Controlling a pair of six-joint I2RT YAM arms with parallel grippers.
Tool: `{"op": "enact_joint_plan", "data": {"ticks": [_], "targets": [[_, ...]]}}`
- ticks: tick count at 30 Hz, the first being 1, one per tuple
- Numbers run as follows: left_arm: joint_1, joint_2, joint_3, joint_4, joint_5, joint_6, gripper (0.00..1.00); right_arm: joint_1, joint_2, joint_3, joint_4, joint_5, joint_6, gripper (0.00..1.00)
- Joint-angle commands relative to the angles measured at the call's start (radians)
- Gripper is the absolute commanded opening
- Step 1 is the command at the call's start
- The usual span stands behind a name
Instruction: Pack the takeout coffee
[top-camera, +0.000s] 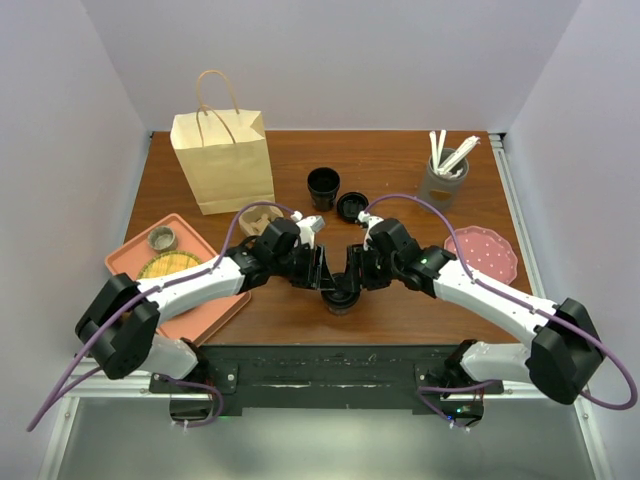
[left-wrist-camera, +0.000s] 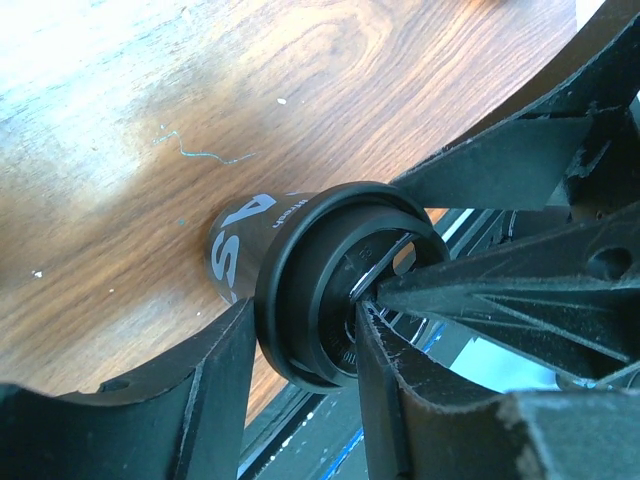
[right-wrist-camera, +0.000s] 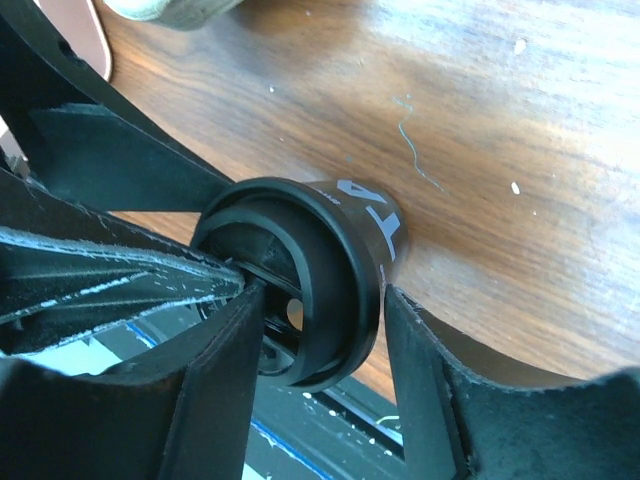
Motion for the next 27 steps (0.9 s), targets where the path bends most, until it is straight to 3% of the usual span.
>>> {"op": "enact_joint_plan", "data": {"ticks": [1,5,10,20,27], "targets": [[-0.004,0.047,-0.016,-0.082,-0.080,0.047,0.43,0.001,-0.028,0.041,-0.091,0.031,0.013,0.58],[-0.004,0.061,-0.011,-0.092,-0.090,0.053,0.43,-0.006,-0.055,0.064,-0.110,0.048,0.035,0.67],[-0.004,0.064,-0.008,-0.095,-0.093,0.050,0.43,-0.020,-0.093,0.092,-0.147,0.062,0.050,0.69],[-0.006,0.064,-0.007,-0.115,-0.106,0.050,0.42,-0.068,-0.217,-0.012,-0.154,0.008,0.152,0.56],[-0.006,0.067,-0.008,-0.124,-0.108,0.050,0.42,-0.072,-0.260,-0.132,-0.044,-0.074,0.223,0.48]]}}
